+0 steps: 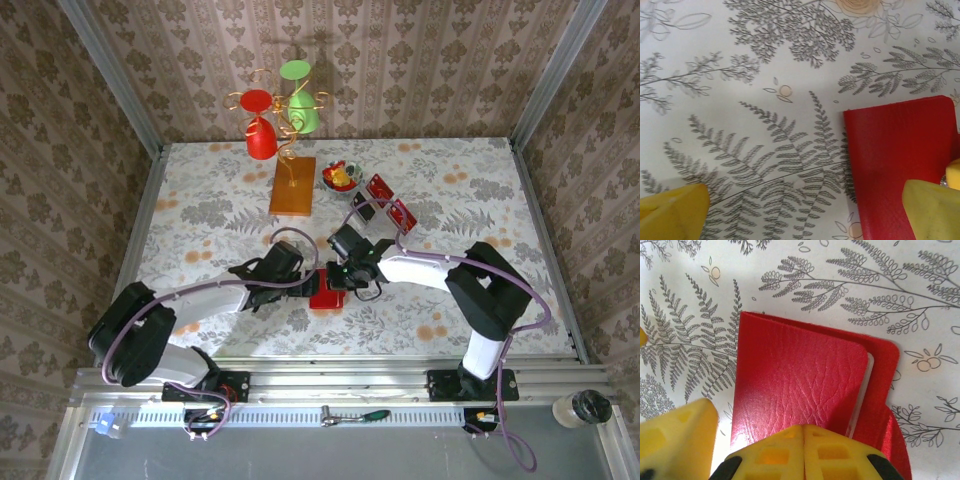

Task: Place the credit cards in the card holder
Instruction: Close the card holder at the bottom-center of the table.

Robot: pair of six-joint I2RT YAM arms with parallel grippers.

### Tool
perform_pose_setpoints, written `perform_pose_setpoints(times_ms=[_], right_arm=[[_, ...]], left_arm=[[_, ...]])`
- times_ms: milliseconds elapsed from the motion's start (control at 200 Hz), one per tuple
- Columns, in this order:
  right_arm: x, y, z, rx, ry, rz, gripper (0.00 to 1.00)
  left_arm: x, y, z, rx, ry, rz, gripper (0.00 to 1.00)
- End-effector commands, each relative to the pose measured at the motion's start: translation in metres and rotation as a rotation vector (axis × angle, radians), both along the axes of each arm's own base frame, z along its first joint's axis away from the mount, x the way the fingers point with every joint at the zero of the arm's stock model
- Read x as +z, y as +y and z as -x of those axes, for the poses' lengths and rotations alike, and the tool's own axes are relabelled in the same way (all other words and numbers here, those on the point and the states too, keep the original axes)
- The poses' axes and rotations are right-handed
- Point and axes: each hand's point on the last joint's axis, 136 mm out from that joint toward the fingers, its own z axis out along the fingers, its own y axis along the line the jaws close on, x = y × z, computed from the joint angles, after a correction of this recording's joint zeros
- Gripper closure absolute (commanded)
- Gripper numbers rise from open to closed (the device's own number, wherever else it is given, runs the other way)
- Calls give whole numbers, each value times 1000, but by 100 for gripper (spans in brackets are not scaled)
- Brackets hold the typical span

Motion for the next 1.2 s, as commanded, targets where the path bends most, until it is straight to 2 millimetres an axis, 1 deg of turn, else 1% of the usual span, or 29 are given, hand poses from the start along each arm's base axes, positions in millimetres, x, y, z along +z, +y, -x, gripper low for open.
perform_pose_setpoints(times_ms=[0,315,495,670,795,850,1070,1195], right_arm=[[5,-9,-2,-27,-12,3,93],[8,-17,-8,-55,-13,-8,92],[14,-20,-11,-60,-20,-18,92],[17,-18,-11,-57,-19,-33,92],[12,-17,-10,-54,-5,-30,92],[13,-18,-9,-53,-8,-31,92],[33,-27,-14,-72,-45,-37,91],[49,-39,-15,-92,-78,-28,90]], left_arm=[[-3,-9,1,-35,-4,8,0],[-25,-4,9,-51,23,-116,0],[-27,-5,12,-65,11,-170,0],[-31,-2,16,-66,12,-211,0],[-32,-1,16,-59,13,-217,0],[-34,0,18,-56,17,-222,0],[-36,0,20,-56,16,-216,0],[-35,1,20,-52,12,-211,0]])
